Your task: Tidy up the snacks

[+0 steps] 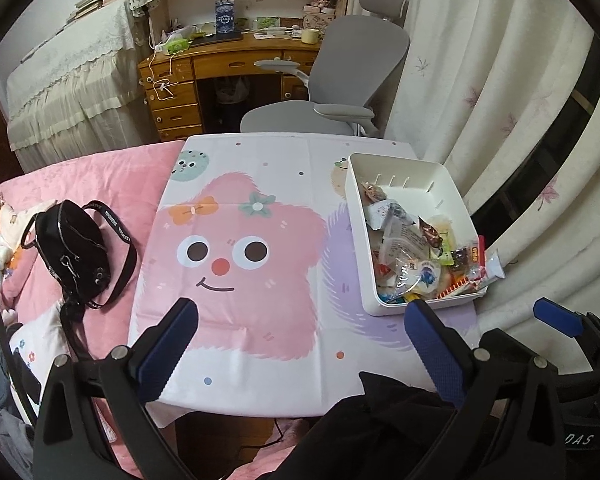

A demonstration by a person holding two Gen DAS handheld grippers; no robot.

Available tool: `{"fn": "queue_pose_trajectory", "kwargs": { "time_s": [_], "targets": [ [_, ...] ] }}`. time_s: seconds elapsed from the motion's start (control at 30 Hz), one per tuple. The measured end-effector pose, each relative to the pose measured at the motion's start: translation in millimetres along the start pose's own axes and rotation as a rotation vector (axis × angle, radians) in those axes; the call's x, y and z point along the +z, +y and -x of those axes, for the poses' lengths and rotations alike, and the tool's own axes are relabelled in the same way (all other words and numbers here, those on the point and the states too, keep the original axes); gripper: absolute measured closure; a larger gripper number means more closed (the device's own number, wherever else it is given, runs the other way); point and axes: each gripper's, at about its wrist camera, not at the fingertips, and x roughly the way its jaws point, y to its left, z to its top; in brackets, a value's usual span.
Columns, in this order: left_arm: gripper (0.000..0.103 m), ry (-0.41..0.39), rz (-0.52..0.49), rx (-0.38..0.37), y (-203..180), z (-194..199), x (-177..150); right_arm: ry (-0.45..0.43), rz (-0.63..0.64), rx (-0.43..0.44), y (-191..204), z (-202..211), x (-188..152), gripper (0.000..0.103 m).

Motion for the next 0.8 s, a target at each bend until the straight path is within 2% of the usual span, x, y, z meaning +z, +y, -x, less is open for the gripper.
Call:
{"fn": "queue_pose_trajectory", "kwargs": {
  "time_s": [0.37,0.8],
  "targets": [
    [0.001,-0.005,-0.036,0.048,-12,-5,6,0.025,-0.024,-0.006,-10,-10,5,0.0],
    [0.001,-0.006,-0.037,0.06,-12,-6,11,0.045,-0.032,-0.003,-16,-17,8,0.0]
  ]
}}
